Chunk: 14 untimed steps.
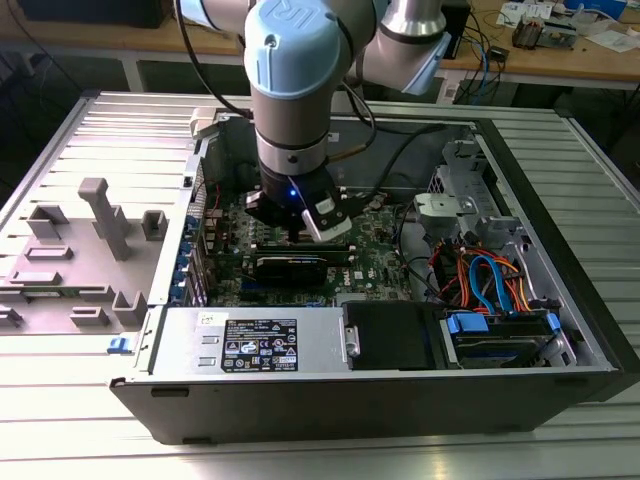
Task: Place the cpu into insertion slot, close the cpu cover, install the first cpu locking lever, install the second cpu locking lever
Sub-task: 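Install the second cpu locking lever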
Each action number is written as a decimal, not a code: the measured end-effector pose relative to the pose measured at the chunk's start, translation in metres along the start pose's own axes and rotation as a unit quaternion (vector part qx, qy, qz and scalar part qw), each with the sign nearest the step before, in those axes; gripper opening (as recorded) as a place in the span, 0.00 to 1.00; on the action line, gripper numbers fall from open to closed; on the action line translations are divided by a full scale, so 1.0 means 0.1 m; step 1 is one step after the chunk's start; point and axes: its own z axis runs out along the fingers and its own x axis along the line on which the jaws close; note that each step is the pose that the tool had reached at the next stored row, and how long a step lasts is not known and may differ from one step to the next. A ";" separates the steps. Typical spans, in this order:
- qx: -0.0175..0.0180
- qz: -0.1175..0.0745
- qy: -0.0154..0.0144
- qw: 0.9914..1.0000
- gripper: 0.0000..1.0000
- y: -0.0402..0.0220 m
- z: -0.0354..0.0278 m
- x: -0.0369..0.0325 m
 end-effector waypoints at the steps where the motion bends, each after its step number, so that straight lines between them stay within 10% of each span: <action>1: -0.002 0.000 0.000 1.000 0.11 -0.004 0.002 0.004; 14: -0.009 0.000 0.000 1.000 0.11 -0.043 0.020 0.020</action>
